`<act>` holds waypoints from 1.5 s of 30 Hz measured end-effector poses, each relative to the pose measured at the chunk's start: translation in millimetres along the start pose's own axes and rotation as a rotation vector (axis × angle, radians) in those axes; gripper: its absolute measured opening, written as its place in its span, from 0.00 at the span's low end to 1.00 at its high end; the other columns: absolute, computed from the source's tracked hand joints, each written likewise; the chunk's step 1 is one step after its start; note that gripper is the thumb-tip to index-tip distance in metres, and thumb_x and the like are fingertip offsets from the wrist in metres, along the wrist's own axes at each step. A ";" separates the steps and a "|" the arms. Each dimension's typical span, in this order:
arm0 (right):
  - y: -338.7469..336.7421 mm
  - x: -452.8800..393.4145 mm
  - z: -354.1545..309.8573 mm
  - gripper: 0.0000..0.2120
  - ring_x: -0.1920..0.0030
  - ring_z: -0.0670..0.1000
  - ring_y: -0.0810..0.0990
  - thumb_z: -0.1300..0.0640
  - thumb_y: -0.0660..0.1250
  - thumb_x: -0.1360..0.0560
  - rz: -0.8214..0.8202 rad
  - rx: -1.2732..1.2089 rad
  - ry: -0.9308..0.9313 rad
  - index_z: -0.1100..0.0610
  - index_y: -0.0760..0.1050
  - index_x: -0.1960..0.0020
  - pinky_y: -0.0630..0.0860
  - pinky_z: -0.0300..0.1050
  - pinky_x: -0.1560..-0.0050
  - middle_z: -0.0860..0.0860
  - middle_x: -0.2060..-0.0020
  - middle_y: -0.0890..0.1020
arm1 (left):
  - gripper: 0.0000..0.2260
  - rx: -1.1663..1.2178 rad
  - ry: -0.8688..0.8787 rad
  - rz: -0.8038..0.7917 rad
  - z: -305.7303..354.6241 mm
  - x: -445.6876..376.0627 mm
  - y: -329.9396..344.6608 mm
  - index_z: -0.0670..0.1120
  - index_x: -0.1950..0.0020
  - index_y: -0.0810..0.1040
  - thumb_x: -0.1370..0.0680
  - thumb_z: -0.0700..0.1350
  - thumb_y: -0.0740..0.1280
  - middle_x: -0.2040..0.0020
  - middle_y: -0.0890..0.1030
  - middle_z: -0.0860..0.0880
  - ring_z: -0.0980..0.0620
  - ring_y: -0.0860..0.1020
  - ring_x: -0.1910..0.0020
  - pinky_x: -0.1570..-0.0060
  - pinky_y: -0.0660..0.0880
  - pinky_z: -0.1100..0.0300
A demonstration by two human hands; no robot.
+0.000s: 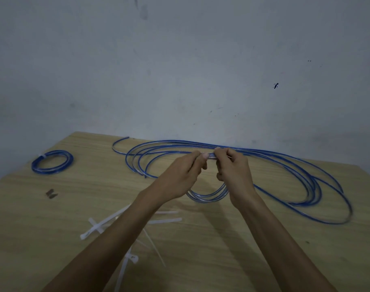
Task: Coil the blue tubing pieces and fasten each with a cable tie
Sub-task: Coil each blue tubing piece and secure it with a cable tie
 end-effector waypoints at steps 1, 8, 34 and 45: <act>0.5 -0.4 1.0 0.15 0.73 0.46 0.61 0.55 0.64 0.19 -0.005 0.003 -0.010 0.56 0.71 0.64 0.61 0.44 0.70 0.44 0.75 0.66 | 0.18 0.023 -0.007 0.012 -2.3 -0.1 1.4 0.50 0.56 0.73 0.15 0.58 0.52 0.68 0.72 0.53 0.52 0.72 0.68 0.59 0.74 0.43; 17.7 10.6 -4.3 0.13 0.62 0.42 0.76 0.51 0.58 0.15 -0.156 0.440 -0.371 0.52 0.72 0.34 0.70 0.33 0.59 0.46 0.61 0.80 | 0.16 0.165 -0.077 -0.044 -10.4 -4.4 -5.2 0.49 0.60 0.68 0.14 0.54 0.54 0.69 0.67 0.52 0.55 0.66 0.73 0.68 0.68 0.53; 70.3 37.3 25.3 0.14 0.50 0.62 0.77 0.49 0.51 0.14 -0.503 1.122 -0.437 0.56 0.70 0.40 0.71 0.56 0.53 0.55 0.45 0.75 | 0.19 -0.788 0.118 0.038 -52.4 50.2 -26.7 0.48 0.53 0.65 0.17 0.59 0.43 0.66 0.77 0.47 0.41 0.75 0.69 0.72 0.61 0.54; 95.7 52.3 -11.0 0.17 0.46 0.56 0.80 0.48 0.64 0.19 -0.326 0.945 -0.613 0.53 0.72 0.33 0.79 0.55 0.53 0.51 0.40 0.75 | 0.15 -0.717 -0.090 0.229 -78.7 62.6 -93.3 0.43 0.43 0.71 0.14 0.52 0.51 0.61 0.80 0.41 0.37 0.78 0.61 0.65 0.64 0.52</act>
Point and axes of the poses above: each hand's wrist, its own x-axis away from the middle knuckle, its own y-axis out of the palm, z = x × y, the point moved 6 cm from there along -x, towards the middle knuckle
